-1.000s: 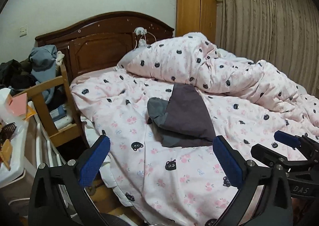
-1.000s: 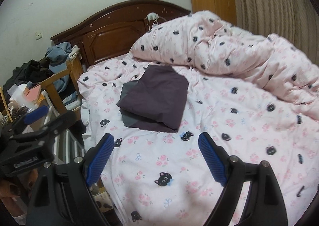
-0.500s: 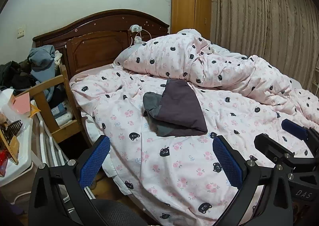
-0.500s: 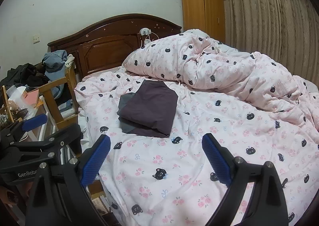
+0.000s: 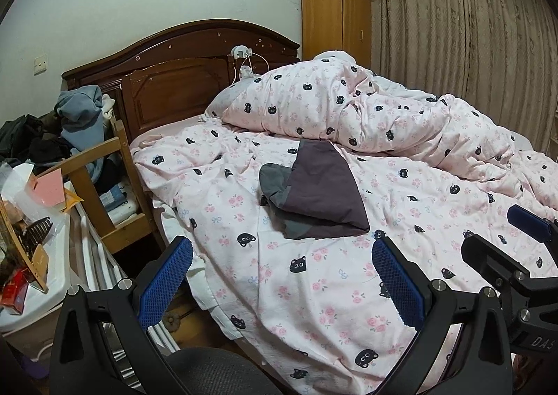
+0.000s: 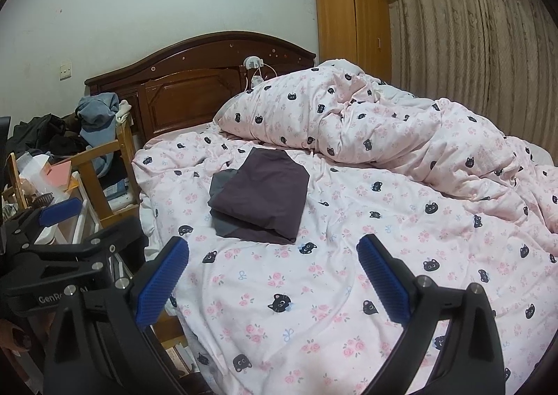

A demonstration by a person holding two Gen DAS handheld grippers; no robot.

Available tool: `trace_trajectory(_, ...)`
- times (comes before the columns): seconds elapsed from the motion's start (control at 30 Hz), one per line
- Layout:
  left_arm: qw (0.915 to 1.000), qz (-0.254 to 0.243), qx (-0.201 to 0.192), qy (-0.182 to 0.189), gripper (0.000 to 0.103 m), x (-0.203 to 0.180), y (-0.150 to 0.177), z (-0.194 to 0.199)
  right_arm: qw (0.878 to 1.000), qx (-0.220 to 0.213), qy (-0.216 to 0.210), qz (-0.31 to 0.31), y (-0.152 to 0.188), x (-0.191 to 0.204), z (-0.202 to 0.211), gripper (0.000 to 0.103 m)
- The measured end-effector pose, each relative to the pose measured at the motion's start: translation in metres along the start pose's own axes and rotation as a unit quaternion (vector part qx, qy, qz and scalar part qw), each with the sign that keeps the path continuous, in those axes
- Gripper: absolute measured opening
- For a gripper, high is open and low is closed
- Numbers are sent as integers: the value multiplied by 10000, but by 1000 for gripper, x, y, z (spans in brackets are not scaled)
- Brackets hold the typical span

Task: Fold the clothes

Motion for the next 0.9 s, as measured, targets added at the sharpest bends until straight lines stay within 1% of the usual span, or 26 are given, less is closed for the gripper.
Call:
trace_trajectory(0.3, 10000, 3, 41, -51, 102, 4, 1, 0, 9999, 145, -15, -7, 5, 3, -4, 100)
trace_trajectory(0.5, 10000, 1, 81, -49, 102, 4, 2, -1, 9996, 253, -110, -69, 9, 4, -7, 102)
trace_trajectory(0.9, 9999, 16, 92, -52, 102, 3, 2, 0, 9996, 265, -41, -60, 10, 1, -9, 102)
Point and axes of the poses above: each gripper's, at about its wrist camera, not at the fingertips, and z roughly against the way its jaws point, x to its left, y to its underside, the point moved 9 cm from there along -z, roughly the way its jaws point, and after that the axes turned 9 degrees about y, right-handed, at the moved point
